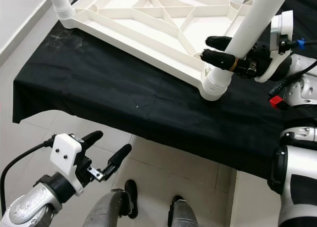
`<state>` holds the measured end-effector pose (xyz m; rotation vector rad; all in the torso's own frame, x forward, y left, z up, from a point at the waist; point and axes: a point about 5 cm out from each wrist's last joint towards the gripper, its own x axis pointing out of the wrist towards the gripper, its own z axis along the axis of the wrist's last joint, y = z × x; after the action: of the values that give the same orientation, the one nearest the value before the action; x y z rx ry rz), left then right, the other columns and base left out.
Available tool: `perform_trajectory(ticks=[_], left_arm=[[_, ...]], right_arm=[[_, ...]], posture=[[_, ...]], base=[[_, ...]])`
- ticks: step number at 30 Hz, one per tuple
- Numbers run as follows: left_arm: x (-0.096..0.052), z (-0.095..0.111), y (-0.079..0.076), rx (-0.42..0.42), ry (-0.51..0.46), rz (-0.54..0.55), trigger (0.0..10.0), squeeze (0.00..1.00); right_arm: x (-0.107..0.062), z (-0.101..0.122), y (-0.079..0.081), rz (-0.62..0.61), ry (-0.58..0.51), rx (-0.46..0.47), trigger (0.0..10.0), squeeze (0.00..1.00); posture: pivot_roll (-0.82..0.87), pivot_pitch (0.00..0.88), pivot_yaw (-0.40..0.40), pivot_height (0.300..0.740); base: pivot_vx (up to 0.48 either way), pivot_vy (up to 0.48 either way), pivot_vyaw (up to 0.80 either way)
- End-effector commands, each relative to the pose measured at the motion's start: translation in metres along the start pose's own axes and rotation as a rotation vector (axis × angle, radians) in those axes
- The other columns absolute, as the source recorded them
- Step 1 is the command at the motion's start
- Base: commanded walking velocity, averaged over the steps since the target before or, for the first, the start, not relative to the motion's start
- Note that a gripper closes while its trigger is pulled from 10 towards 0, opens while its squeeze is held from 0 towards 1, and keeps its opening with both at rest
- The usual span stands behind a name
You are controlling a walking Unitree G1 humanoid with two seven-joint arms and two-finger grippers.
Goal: Building children table
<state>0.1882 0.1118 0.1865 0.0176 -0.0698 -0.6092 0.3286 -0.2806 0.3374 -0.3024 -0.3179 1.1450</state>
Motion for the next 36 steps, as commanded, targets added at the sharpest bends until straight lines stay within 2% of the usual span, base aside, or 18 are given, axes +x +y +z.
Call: perform_trajectory(ticks=[1,8,13,18,20,22,29,36], left_arm=[[-0.002,-0.005,0.000,-0.013,0.035,-0.012,10.0,0.00],[0.001,-0.002,-0.002,-0.009,0.023,-0.024,10.0,0.00],[0.002,0.000,-0.002,-0.007,0.011,-0.037,10.0,0.00],[0.001,0.011,-0.014,-0.013,-0.031,-0.159,10.0,0.00],[0.001,0.012,-0.015,-0.013,-0.034,-0.174,10.0,0.00],[0.000,0.019,-0.019,-0.015,-0.058,-0.210,10.0,0.00],[-0.001,0.025,-0.020,-0.012,-0.074,-0.232,10.0,0.00],[-0.002,0.026,-0.022,-0.016,-0.074,-0.247,10.0,0.00]], right_arm=[[-0.001,-0.020,0.009,0.066,0.077,0.073,10.0,0.00],[0.010,-0.025,0.015,0.118,0.117,0.045,10.0,0.00],[0.012,-0.028,0.017,0.122,0.135,0.040,10.0,0.00],[0.008,-0.027,0.014,0.079,0.127,0.040,10.0,0.00],[0.007,-0.026,0.014,0.072,0.124,0.038,10.0,0.00],[0.002,-0.023,0.008,0.019,0.119,0.033,10.0,0.00],[-0.008,-0.018,0.002,-0.034,0.107,0.039,10.0,0.00],[-0.011,-0.017,0.005,-0.006,0.096,0.055,10.0,0.00]], posture=[[0.13,0.408,0.098,0.740],[0.13,0.401,0.098,0.740],[0.13,0.400,0.098,0.740],[0.12,0.398,0.099,0.740],[0.12,0.398,0.099,0.740],[0.13,0.399,0.099,0.740],[0.13,0.400,0.094,0.740],[0.13,0.400,0.094,0.740]], base=[[0.000,0.000,0.00],[0.000,0.000,0.00],[0.000,0.000,0.00],[0.000,0.000,0.00],[0.000,0.000,0.00],[0.000,0.000,0.00],[0.000,0.000,0.00],[0.000,0.000,0.00]])
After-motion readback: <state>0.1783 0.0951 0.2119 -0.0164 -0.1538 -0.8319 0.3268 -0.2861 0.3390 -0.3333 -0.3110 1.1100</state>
